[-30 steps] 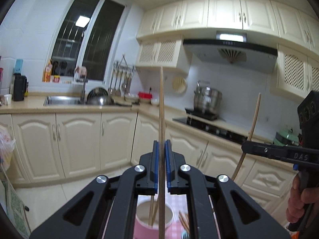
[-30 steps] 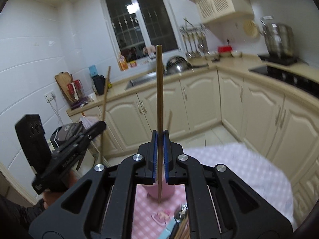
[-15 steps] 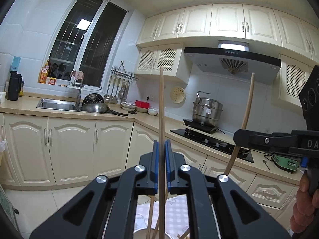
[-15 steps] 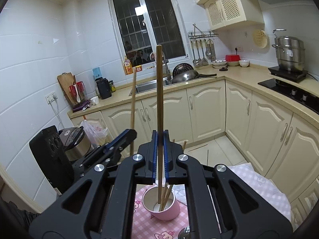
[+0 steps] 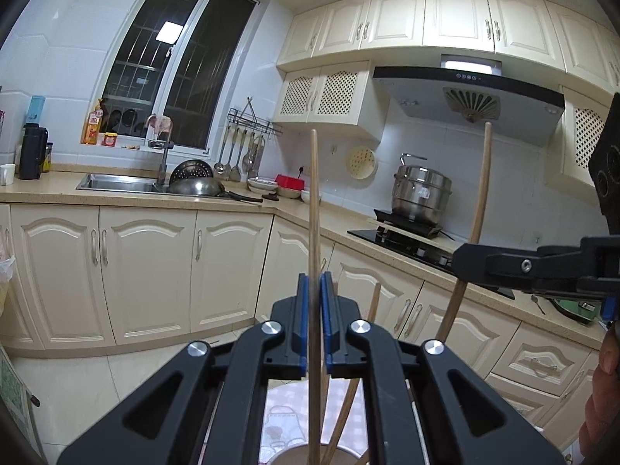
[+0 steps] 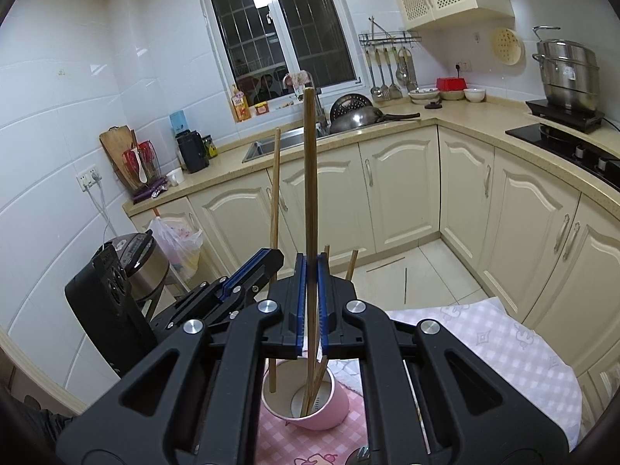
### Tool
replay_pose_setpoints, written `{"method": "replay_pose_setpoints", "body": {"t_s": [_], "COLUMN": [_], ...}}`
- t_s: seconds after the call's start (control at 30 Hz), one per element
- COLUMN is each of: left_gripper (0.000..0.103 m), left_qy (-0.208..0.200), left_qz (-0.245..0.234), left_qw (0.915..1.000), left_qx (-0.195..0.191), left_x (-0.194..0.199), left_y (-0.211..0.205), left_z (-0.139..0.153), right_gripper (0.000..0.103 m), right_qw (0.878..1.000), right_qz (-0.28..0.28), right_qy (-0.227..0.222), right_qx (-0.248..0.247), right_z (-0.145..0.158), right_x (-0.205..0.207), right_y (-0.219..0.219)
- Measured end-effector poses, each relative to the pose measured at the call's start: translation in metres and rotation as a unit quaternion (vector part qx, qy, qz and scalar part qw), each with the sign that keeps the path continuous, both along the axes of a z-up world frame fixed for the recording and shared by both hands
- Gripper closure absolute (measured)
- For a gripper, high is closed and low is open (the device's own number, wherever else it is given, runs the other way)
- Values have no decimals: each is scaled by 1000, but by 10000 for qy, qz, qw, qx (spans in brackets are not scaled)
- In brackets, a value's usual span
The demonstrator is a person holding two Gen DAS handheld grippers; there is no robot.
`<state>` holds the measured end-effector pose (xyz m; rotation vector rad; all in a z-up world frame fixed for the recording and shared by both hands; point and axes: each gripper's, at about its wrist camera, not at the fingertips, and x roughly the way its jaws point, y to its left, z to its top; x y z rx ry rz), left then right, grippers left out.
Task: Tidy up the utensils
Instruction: 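Drop the chopsticks into the pink cup by opening both tools, then move both open tools back down to the remaining utensils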
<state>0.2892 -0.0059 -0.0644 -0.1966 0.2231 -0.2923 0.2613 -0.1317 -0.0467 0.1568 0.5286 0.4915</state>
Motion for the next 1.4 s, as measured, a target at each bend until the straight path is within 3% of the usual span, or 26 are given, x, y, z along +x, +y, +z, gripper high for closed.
{"method": "replay_pose_setpoints", "body": {"t_s": [0.23, 0.27, 0.3, 0.33, 0.47, 0.53, 1.0, 1.4], "left_gripper": [93, 89, 71, 54, 27, 12, 8, 8], "left_qy": [146, 171, 186, 184, 144, 163, 351, 692], "left_qz": [-56, -42, -33, -20, 46, 48, -17, -202], "left_qw": [9996, 9995, 9995, 9995, 9994, 9993, 9956, 9908], "left_qx": [223, 251, 261, 254, 303, 339, 863, 1148], "left_x": [-3, -5, -8, -10, -27, -34, -86, -119], "left_y": [-3, -2, 0, 1, 11, 12, 4, -11], "left_z": [-12, -13, -13, -13, -6, -1, 27, 11], "right_gripper": [94, 88, 63, 25, 19, 7, 6, 6], "right_qw": [9993, 9990, 9988, 9987, 9978, 9966, 9901, 9838], "right_qz": [93, 59, -31, -110, -354, -538, -1102, -1270], "right_qy": [353, 406, 446, 424, 333, 299, 686, 1213], "right_qx": [101, 152, 217, 249, 449, 543, 528, 371], "right_z": [-18, -20, -22, -22, -20, -19, -35, -70], "right_x": [7, 8, 7, 5, -7, -14, -53, -84], "right_y": [-3, -6, -12, -16, -38, -51, -106, -123]}}
